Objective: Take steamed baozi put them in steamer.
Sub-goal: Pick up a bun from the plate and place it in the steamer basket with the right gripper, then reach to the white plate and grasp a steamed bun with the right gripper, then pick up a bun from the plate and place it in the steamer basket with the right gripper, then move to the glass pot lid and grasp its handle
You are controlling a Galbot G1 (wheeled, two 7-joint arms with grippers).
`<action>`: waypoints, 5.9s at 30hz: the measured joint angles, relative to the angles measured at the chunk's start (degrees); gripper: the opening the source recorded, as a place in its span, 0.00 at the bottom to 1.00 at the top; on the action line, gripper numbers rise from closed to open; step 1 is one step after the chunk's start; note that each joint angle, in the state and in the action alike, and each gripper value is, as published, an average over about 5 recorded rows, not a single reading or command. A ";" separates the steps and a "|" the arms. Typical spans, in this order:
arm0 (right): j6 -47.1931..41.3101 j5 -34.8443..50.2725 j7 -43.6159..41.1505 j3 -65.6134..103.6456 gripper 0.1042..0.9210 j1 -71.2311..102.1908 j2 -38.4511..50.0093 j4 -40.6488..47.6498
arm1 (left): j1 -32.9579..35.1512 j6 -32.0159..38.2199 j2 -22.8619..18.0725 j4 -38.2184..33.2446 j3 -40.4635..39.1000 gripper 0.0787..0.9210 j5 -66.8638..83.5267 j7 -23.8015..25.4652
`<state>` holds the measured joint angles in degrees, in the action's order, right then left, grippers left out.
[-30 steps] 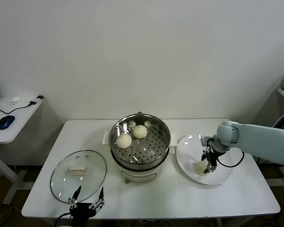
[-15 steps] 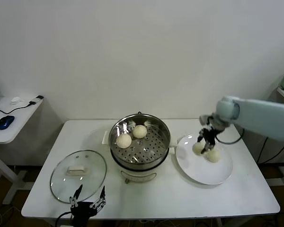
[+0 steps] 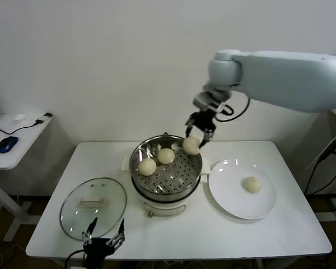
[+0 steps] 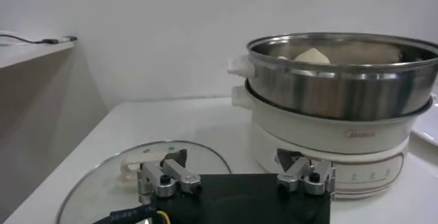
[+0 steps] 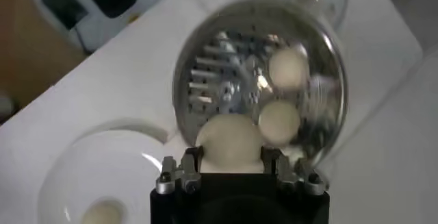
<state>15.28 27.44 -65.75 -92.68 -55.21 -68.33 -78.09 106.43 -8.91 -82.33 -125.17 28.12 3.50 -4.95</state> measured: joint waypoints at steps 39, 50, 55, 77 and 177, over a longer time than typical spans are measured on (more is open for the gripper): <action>12.60 -7.34 1.59 -0.42 0.88 7.35 -4.16 10.52 | 0.12 0.25 -0.66 -0.45 0.76 0.88 0.56 -0.09; -3.76 -1.20 2.61 -8.84 0.88 3.97 14.78 11.59 | -0.20 0.45 -0.64 -0.38 0.89 0.88 0.53 0.08; -10.49 -0.50 5.07 -8.59 0.88 9.00 21.98 12.08 | -0.32 0.47 -1.23 0.12 1.13 0.88 0.33 0.13; -22.06 -5.55 12.86 6.92 0.88 33.92 24.17 22.85 | 0.83 1.30 -2.55 1.23 1.04 0.88 -0.79 -0.05; -32.58 31.43 33.84 5.89 0.88 12.93 6.50 6.86 | -0.60 0.09 0.10 -1.89 1.58 0.88 1.74 0.32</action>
<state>-17.31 58.87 -31.91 -86.79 -42.28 -61.82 -71.22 105.84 -8.82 -82.23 -127.06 29.70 5.24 -4.63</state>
